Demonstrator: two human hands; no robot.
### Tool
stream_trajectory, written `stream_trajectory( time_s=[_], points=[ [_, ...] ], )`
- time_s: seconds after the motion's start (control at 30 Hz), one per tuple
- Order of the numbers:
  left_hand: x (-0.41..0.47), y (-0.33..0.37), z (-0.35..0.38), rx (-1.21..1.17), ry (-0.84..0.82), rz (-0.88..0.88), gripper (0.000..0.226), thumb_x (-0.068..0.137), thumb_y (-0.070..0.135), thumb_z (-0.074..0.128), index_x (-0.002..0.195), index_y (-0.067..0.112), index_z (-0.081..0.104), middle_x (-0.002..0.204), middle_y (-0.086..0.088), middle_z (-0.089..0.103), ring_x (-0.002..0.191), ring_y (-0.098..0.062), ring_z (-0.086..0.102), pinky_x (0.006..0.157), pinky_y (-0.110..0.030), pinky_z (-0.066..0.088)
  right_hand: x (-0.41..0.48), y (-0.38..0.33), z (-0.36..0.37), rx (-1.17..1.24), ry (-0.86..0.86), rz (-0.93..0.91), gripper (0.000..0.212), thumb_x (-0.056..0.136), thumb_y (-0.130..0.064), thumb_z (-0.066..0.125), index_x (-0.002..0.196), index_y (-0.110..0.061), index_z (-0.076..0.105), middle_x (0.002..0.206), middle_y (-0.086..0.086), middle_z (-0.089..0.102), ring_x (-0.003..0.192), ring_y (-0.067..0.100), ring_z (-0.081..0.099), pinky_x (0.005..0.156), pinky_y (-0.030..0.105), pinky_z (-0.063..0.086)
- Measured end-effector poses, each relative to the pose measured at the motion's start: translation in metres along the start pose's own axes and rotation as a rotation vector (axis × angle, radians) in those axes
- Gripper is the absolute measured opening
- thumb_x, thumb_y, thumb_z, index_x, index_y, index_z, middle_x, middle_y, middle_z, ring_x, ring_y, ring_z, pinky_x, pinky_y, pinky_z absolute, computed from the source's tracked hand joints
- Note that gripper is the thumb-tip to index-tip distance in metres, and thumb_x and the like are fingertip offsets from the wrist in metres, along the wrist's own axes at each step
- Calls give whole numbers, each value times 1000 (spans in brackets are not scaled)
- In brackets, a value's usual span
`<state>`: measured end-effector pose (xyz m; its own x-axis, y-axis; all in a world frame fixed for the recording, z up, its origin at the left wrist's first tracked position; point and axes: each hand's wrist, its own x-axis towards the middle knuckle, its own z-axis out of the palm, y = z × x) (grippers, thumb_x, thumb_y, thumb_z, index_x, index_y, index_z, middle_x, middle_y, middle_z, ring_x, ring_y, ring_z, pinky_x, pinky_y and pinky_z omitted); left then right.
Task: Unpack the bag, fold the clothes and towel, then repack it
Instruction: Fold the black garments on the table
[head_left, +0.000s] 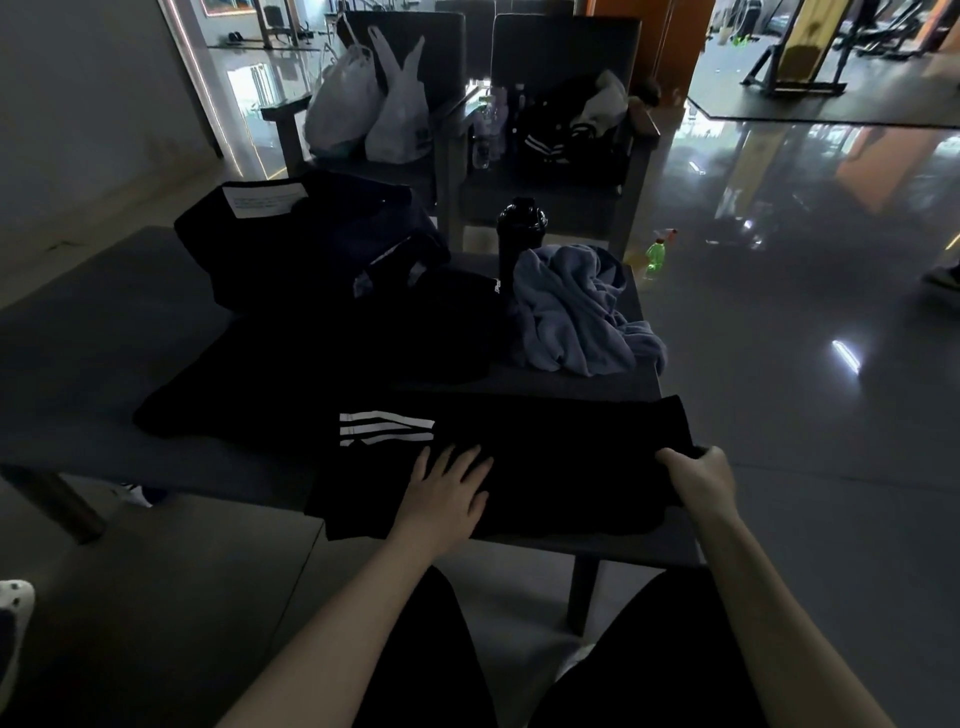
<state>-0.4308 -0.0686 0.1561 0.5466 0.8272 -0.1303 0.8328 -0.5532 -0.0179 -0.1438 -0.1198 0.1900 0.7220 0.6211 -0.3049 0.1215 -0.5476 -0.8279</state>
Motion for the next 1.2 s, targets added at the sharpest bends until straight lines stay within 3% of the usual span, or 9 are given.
stream_trajectory(
  time_s=[0.17,0.27,0.33,0.43,0.53,0.73,0.9,1.1,1.2],
  points=[
    [8,-14,-7,122,105,-11,75,80,63,21,133,21,53,147,-9,39,141,-33,28,116,-55,9,-21,-7,5,103,65,-150,44,79,-7,64,121,-4,53,103,7,59,91,19,55,76,26,39],
    [11,-19,1,0,54,-103,105,69,82,3,153,19,11,161,-7,1,147,-30,4,117,-51,-2,-26,-15,4,48,93,-279,45,78,-2,63,123,-6,55,107,9,62,90,16,55,76,23,37],
    [13,-20,7,-83,-10,-133,120,55,90,-15,152,20,-8,161,-4,-6,148,-25,-1,118,-48,-4,-28,-20,6,4,101,-363,45,77,-2,65,121,-7,58,107,9,65,90,15,56,76,22,37],
    [14,-21,9,-98,-3,-141,120,57,88,-18,152,15,-6,161,-4,3,148,-24,1,119,-47,-1,-35,-27,15,-28,100,-487,43,78,-5,69,120,-12,61,105,4,67,93,13,60,77,19,39],
    [13,-20,11,-98,100,-142,116,69,84,-15,151,9,17,158,-7,19,146,-28,16,117,-49,8,-50,-35,34,-58,36,-590,45,79,-7,71,123,-15,60,107,-7,63,98,5,56,82,13,39],
    [12,-20,11,-146,57,-167,129,48,73,-45,153,16,3,161,1,-1,148,-20,-5,118,-41,-5,-73,-26,82,-254,-219,-771,50,79,-10,72,127,-14,56,122,2,61,112,17,57,92,19,42],
    [12,-19,10,-134,71,-157,113,65,72,-31,153,15,11,161,0,3,148,-19,-5,119,-42,-4,-77,-2,95,-437,-292,-766,47,85,-16,67,129,-10,53,131,3,54,124,19,46,95,18,35],
    [14,-18,13,-131,71,-184,98,68,59,-20,153,17,3,161,2,2,148,-18,-4,119,-40,-2,-83,-31,99,-342,-80,-821,29,87,-19,65,115,-12,65,104,4,69,101,19,62,79,19,41],
    [15,-18,10,-131,68,-173,92,73,57,-18,153,17,2,161,2,0,148,-18,-5,119,-40,-2,-86,-34,105,-421,-175,-923,31,82,-37,67,106,-17,70,102,-1,70,103,16,61,90,30,46]
  ],
)
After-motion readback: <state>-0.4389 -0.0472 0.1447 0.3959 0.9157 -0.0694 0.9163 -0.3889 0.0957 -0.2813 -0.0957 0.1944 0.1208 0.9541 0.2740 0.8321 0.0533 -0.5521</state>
